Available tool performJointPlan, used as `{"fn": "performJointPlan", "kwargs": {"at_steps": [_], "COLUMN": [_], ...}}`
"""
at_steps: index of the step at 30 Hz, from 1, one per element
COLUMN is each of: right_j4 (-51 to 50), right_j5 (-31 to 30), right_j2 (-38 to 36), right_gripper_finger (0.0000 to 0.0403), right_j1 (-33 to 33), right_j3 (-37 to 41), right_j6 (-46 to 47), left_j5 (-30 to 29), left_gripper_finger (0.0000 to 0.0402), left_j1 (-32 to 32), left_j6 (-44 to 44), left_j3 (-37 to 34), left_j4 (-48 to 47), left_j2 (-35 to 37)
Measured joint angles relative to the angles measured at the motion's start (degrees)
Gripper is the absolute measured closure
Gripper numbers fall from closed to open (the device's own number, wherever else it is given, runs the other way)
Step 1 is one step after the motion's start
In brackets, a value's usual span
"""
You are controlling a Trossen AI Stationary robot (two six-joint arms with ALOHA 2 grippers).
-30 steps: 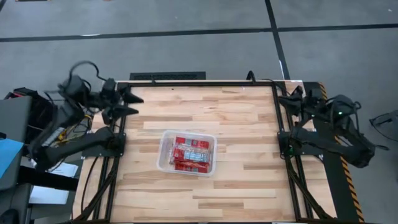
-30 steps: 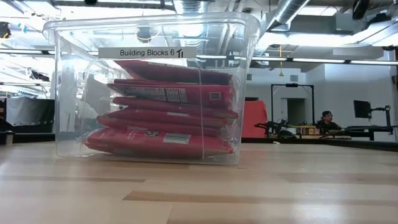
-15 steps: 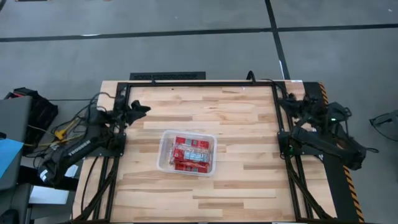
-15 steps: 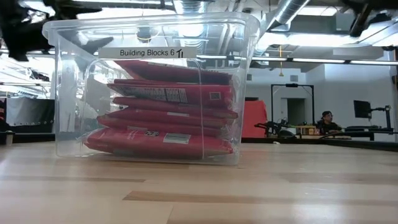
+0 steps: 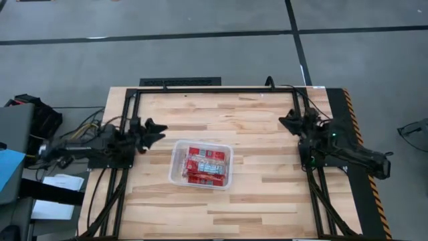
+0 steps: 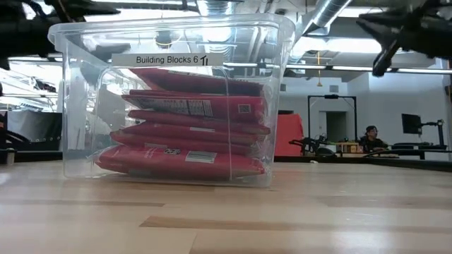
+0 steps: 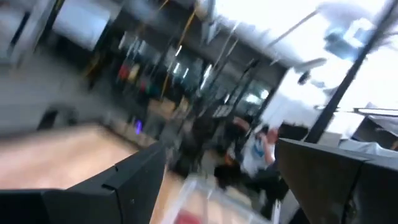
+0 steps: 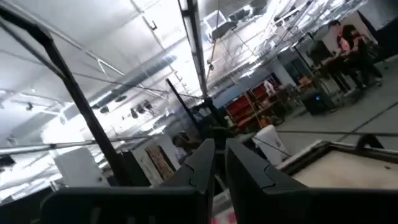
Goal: Sort popcorn bags into baskets
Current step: Return to Home Position
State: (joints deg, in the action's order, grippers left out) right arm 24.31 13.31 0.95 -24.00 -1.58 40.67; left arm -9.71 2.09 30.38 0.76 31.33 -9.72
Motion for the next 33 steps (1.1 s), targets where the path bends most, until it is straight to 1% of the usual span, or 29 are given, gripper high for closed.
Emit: {"fn": "performJointPlan", "kwargs": {"at_steps": [1, 3, 5, 6, 7, 9, 11, 12, 14, 17, 20, 24, 27, 30, 33], "right_j4": [-0.4, -3.5, -5.8, -7.2, -7.5, -7.4, -8.6, -9.8, -12.3, -18.3, -19.3, -19.4, -19.4, -19.4, -19.4], "right_j5": [-0.2, -0.4, 0.7, 1.7, 2.9, 7.6, 11.8, 13.0, 14.2, 14.7, 14.6, 12.3, 10.5, 10.5, 10.5], "right_j2": [0.0, 0.1, 0.1, 0.0, 0.1, 0.0, 0.0, 0.0, 0.0, 0.1, 0.1, 0.2, 0.2, 0.2, 0.2], "right_gripper_finger": [0.0337, 0.0337, 0.0337, 0.0337, 0.0337, 0.0337, 0.0337, 0.0337, 0.0337, 0.0337, 0.0337, 0.0337, 0.0337, 0.0337, 0.0337], "right_j1": [-0.3, -1.3, -2.3, -2.9, -3.5, -4.4, -5.2, -5.4, -6.0, -6.3, -6.6, -6.7, -6.7, -6.7, -6.7], "right_j3": [1.0, 1.1, 1.1, 1.1, 1.1, 1.1, 1.1, 1.1, 1.1, 1.1, 1.1, 1.1, 1.1, 1.2, 1.2], "right_j6": [-0.8, -4.1, -7.3, -8.9, -10.5, -13.9, -16.2, -17.0, -18.7, -22.5, -25.5, -27.3, -27.6, -27.6, -27.6], "left_j5": [-1.8, -2.6, -1.7, -1.0, -0.8, 0.8, 2.1, 2.3, 5.0, 10.6, 13.7, 12.3, 12.1, 12.1, 12.3], "left_gripper_finger": [0.0109, 0.0109, 0.0109, 0.0109, 0.0109, 0.0109, 0.0109, 0.0109, 0.0109, 0.0109, 0.0109, 0.0109, 0.0109, 0.0109, 0.0109], "left_j1": [-2.2, -4.9, -5.7, -5.8, -5.7, -5.6, -5.4, -5.3, -5.2, -5.3, -5.3, -5.3, -5.3, -5.3, -5.3], "left_j6": [-3.8, -9.9, -12.1, -12.1, -11.0, -9.1, -6.8, -5.4, -5.0, -4.5, -3.6, -2.3, -4.7, -7.4, -4.5], "left_j3": [0.0, 0.0, 0.0, -0.1, -0.1, 0.0, 0.0, -0.1, -0.1, -0.1, -0.1, -0.1, -0.2, -0.2, -0.2], "left_j4": [2.0, 2.5, -1.0, -4.5, -7.5, -15.1, -19.5, -21.9, -23.3, -24.4, -27.0, -29.0, -29.0, -29.0, -29.1], "left_j2": [0.6, 3.2, 7.3, 9.5, 9.6, 9.4, 9.0, 9.2, 9.6, 9.6, 9.5, 9.5, 9.5, 9.5, 9.4]}}
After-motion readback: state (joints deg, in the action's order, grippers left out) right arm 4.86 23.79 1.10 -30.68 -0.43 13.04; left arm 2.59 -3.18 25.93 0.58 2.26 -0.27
